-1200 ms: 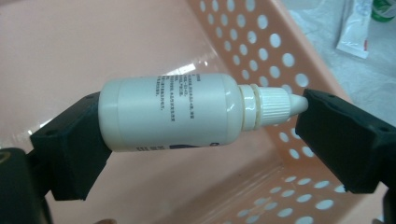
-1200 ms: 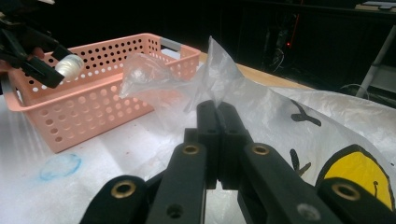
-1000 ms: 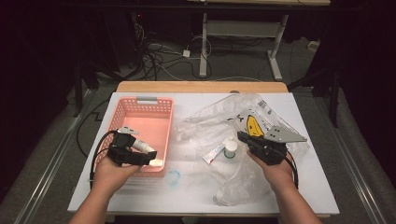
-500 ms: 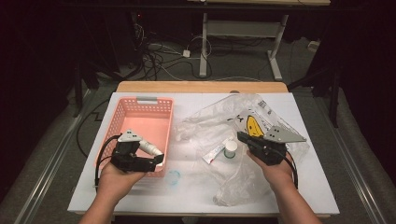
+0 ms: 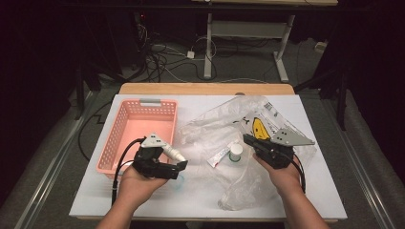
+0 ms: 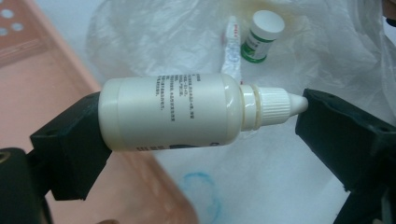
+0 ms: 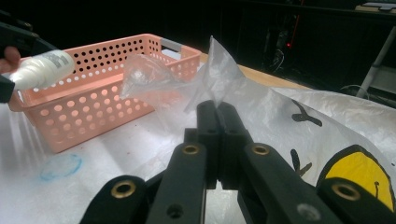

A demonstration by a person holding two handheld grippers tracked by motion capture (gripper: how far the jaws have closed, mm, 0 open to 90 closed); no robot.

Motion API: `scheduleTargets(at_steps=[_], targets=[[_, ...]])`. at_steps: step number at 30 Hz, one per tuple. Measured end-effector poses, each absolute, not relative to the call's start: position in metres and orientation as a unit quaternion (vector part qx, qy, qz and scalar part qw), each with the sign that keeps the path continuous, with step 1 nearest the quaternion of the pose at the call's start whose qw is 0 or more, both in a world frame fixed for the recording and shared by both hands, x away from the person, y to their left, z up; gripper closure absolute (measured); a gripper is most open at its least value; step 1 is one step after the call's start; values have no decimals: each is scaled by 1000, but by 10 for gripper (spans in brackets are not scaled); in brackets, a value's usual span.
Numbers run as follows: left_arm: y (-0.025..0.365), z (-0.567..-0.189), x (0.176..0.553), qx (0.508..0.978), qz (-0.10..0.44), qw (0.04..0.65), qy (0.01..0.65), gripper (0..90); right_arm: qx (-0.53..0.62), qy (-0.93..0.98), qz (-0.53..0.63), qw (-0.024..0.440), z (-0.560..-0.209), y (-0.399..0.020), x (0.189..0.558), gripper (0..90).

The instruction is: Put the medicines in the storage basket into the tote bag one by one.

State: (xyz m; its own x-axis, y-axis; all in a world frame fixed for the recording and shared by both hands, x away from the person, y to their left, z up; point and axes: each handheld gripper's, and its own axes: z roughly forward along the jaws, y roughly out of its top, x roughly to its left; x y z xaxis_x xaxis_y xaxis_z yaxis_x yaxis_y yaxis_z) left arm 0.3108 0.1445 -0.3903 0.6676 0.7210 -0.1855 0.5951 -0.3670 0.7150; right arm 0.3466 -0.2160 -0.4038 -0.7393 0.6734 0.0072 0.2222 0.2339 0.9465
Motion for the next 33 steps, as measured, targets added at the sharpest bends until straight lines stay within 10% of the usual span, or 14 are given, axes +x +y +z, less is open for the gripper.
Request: scheduleTargets(at_steps=[33], targets=[[38,-445,372,851,50,346,392,64,293,752,552,209,-400,-219,346,900]])
